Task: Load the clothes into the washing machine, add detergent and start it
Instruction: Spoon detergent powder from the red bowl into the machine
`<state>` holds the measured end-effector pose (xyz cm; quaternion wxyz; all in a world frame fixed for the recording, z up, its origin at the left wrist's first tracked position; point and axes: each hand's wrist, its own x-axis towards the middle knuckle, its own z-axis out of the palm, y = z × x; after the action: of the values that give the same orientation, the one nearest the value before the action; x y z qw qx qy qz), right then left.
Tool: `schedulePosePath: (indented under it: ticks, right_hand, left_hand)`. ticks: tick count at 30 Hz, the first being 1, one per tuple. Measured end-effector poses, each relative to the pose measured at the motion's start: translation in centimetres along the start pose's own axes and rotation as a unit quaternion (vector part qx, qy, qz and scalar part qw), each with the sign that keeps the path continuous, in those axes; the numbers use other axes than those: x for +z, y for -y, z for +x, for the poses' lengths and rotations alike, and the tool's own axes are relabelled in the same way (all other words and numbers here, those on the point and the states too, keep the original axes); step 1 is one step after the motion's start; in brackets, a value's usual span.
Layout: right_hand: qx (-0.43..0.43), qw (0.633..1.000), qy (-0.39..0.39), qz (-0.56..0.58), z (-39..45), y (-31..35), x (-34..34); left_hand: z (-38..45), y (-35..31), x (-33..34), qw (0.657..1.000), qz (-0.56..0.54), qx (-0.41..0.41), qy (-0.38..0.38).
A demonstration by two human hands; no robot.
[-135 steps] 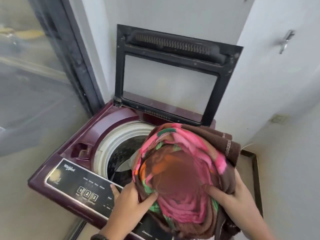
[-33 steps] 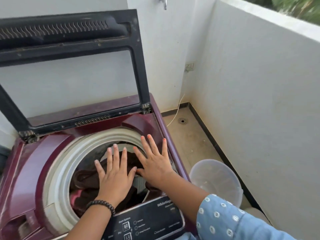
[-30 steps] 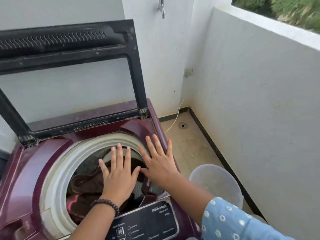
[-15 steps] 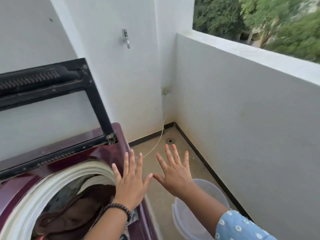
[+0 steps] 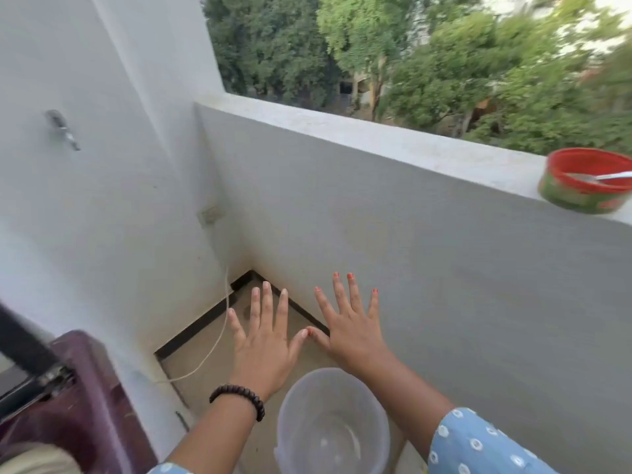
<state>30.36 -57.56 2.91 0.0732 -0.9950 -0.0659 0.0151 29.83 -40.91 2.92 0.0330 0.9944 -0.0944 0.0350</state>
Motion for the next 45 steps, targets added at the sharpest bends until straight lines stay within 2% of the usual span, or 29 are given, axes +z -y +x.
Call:
schedulePosePath:
  ticks: [10,18,19,21,24,27,30,32,35,39,42,45]
  right_hand:
    - [0.165,0.985,-0.049,0.001,-3.1,-12.5,-5.4]
    - [0.247,0.960,-0.134,0.002,-5.4,-18.3,-9.3]
    - [0.252,0.954,-0.160,0.014,-5.7,-19.0,-9.9]
    - [0.249,0.932,-0.260,0.039,-6.4,-20.3,-11.2]
    - [0.235,0.874,-0.417,0.085,-7.6,-22.9,-13.2]
    - [0.213,0.825,-0.504,0.139,-8.4,-25.6,-15.2]
    - [0.219,0.784,-0.554,0.174,-8.7,-27.9,-16.7]
    - [0.250,0.784,-0.531,0.204,-8.6,-29.3,-17.3]
    - [0.291,0.824,-0.414,0.256,-8.2,-30.9,-18.4]
    - [0.274,0.859,-0.297,0.314,-7.6,-32.3,-20.5]
    - [0.249,0.861,-0.268,0.353,-7.1,-33.7,-21.4]
    - [0.206,0.872,-0.251,0.367,-6.8,-34.3,-21.4]
  left_hand:
    - [7.0,-13.8,-2.9,0.987,0.013,0.155,0.040]
    - [9.5,-21.4,-6.0,0.971,-0.011,0.238,0.033]
    - [9.8,-22.4,-6.6,0.968,-0.025,0.248,0.034]
    - [10.4,-24.3,-8.0,0.960,-0.070,0.268,0.035]
    - [11.3,-26.7,-9.8,0.942,-0.175,0.282,0.049]
    - [12.5,-28.7,-11.6,0.919,-0.260,0.283,0.090]
    - [13.6,-30.4,-13.2,0.902,-0.285,0.303,0.111]
    - [14.2,-31.5,-14.0,0.892,-0.304,0.313,0.121]
    - [14.9,-33.2,-14.9,0.879,-0.331,0.315,0.137]
    - [15.8,-35.3,-15.4,0.865,-0.367,0.305,0.157]
    - [16.3,-36.5,-14.7,0.842,-0.427,0.281,0.170]
    - [16.2,-37.7,-13.5,0.844,-0.441,0.271,0.140]
